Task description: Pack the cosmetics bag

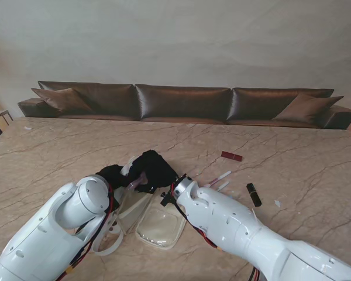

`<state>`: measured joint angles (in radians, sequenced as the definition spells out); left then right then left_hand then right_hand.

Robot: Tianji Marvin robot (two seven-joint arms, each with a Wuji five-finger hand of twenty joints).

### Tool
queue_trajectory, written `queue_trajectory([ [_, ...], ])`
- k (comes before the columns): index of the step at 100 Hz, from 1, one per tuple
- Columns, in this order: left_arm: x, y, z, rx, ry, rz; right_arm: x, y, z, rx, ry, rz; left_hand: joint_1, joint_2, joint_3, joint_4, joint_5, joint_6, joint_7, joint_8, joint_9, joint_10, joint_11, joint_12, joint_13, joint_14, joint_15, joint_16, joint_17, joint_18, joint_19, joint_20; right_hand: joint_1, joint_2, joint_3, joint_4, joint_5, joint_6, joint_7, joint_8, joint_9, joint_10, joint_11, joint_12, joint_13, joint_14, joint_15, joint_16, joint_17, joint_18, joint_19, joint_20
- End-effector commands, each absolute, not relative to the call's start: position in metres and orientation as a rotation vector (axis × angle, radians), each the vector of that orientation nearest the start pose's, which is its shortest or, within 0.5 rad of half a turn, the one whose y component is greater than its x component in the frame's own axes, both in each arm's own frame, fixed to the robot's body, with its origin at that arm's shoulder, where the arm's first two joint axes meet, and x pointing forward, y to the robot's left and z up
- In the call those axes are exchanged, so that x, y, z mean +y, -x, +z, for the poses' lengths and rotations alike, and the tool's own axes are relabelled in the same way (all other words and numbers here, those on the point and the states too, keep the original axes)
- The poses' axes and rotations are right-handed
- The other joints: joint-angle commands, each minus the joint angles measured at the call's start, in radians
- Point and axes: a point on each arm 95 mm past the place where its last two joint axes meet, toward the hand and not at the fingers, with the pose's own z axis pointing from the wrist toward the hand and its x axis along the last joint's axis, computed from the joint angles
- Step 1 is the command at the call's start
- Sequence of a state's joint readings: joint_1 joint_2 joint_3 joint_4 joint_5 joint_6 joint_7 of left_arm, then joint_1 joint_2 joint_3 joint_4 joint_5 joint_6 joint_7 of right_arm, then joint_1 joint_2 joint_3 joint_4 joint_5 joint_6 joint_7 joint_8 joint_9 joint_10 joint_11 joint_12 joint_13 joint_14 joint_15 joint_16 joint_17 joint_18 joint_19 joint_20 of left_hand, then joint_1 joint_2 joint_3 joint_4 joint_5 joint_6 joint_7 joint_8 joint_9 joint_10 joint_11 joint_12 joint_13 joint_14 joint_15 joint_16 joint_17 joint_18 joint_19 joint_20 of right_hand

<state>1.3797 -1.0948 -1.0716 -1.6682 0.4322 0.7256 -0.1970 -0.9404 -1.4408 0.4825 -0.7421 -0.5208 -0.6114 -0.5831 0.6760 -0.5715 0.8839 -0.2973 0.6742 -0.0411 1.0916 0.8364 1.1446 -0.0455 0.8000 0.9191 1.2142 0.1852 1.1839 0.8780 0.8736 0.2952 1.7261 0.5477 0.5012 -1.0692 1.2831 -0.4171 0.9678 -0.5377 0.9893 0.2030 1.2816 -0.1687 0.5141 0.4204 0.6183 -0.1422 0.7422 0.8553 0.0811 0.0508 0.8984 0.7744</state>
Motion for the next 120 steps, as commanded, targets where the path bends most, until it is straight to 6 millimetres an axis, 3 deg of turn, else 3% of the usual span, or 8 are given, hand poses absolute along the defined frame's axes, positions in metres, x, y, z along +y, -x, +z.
queue_trajectory([
  [1, -0.022, -0.424, -0.306, 1.153, 2.115, -1.198, 0.188, -0.46, -0.367, 1.537, -1.077, 2.384, 0.098, 0.08, 0.074, 0.056, 0.034, -0.148, 0.069, 0.023, 0.054, -0.102, 0.086, 0.018, 0.048, -0.01, 0.017, 0.004, 0.005, 0.003, 0.095, 0.019, -0.001, 0.072, 0.06, 0.029, 0.048, 0.003, 0.07, 0.0, 0.078, -0.032, 0.066, 0.017, 0.042, 0.072, 0.008, -0.034, -0.001, 0.027, 0.016, 0.004],
  [21, -0.023, -0.424, -0.306, 1.149, 2.116, -1.198, 0.184, -0.46, -0.365, 1.61, -1.058, 2.324, 0.099, 0.08, 0.073, 0.056, 0.033, -0.144, 0.068, 0.021, 0.053, -0.1, 0.085, 0.017, 0.048, -0.01, 0.016, 0.003, 0.005, 0.003, 0.095, 0.019, -0.015, 0.064, 0.059, 0.022, 0.04, 0.033, 0.066, -0.011, 0.069, -0.019, 0.063, 0.014, 0.053, 0.082, 0.003, -0.041, -0.006, 0.033, 0.014, 0.005],
  [33, -0.023, -0.424, -0.305, 1.153, 2.115, -1.199, 0.182, -0.459, -0.366, 1.63, -1.038, 2.298, 0.097, 0.079, 0.073, 0.056, 0.033, -0.145, 0.07, 0.019, 0.056, -0.125, 0.084, 0.017, 0.048, -0.01, 0.016, 0.003, 0.005, 0.003, 0.095, 0.019, -0.042, 0.008, 0.049, -0.001, -0.022, 0.059, 0.04, -0.007, 0.005, -0.015, 0.032, 0.025, 0.036, 0.092, -0.011, -0.045, -0.008, 0.044, 0.011, 0.006],
  [40, -0.024, -0.424, -0.305, 1.155, 2.116, -1.201, 0.181, -0.459, -0.365, 1.645, -1.032, 2.291, 0.097, 0.079, 0.073, 0.056, 0.032, -0.145, 0.07, 0.018, 0.055, -0.105, 0.084, 0.018, 0.048, -0.01, 0.016, 0.003, 0.005, 0.003, 0.095, 0.019, -0.057, -0.018, 0.06, -0.007, -0.065, 0.089, -0.023, 0.027, -0.061, -0.006, 0.017, 0.031, 0.006, 0.098, -0.027, -0.044, -0.017, 0.049, -0.003, 0.011],
  [46, -0.024, -0.424, -0.305, 1.155, 2.113, -1.203, 0.18, -0.459, -0.365, 1.653, -1.025, 2.287, 0.097, 0.079, 0.074, 0.056, 0.032, -0.146, 0.071, 0.018, 0.056, -0.11, 0.084, 0.017, 0.048, -0.009, 0.016, 0.002, 0.005, 0.003, 0.095, 0.02, -0.089, -0.013, 0.073, 0.032, -0.084, 0.139, -0.137, 0.109, -0.135, 0.005, 0.034, 0.019, -0.021, 0.105, -0.035, -0.042, -0.022, 0.054, -0.013, 0.022],
  [59, -0.024, -0.424, -0.304, 1.158, 2.109, -1.204, 0.178, -0.459, -0.363, 1.66, -1.018, 2.281, 0.095, 0.08, 0.074, 0.056, 0.031, -0.146, 0.07, 0.017, 0.056, -0.126, 0.083, 0.017, 0.048, -0.012, 0.017, 0.002, 0.005, 0.002, 0.094, 0.019, -0.139, 0.014, 0.086, 0.194, -0.118, 0.2, -0.244, 0.217, -0.211, 0.017, 0.053, -0.006, -0.038, 0.112, -0.042, -0.043, -0.022, 0.059, -0.021, 0.032],
  [92, -0.025, -0.424, -0.302, 1.16, 2.107, -1.202, 0.171, -0.457, -0.351, 1.635, -1.006, 2.272, 0.095, 0.078, 0.077, 0.057, 0.032, -0.145, 0.072, 0.016, 0.06, -0.127, 0.081, 0.016, 0.049, -0.011, 0.02, 0.001, 0.011, -0.002, 0.093, 0.017, -0.163, 0.066, 0.063, 0.207, -0.151, 0.221, -0.277, 0.244, -0.259, 0.024, 0.049, -0.014, -0.039, 0.118, -0.087, -0.075, -0.016, 0.071, -0.026, 0.039],
  [120, -0.025, -0.424, -0.303, 1.148, 2.111, -1.2, 0.137, -0.459, -0.32, 1.561, -1.015, 2.168, 0.094, 0.078, 0.078, 0.057, 0.032, -0.144, 0.072, 0.015, 0.06, -0.126, 0.081, 0.015, 0.049, -0.013, 0.023, -0.001, 0.014, -0.004, 0.093, 0.015, -0.167, 0.117, 0.042, 0.214, -0.2, 0.244, -0.311, 0.256, -0.335, 0.043, 0.019, -0.047, 0.039, 0.13, -0.228, -0.191, 0.068, 0.123, -0.058, 0.023],
])
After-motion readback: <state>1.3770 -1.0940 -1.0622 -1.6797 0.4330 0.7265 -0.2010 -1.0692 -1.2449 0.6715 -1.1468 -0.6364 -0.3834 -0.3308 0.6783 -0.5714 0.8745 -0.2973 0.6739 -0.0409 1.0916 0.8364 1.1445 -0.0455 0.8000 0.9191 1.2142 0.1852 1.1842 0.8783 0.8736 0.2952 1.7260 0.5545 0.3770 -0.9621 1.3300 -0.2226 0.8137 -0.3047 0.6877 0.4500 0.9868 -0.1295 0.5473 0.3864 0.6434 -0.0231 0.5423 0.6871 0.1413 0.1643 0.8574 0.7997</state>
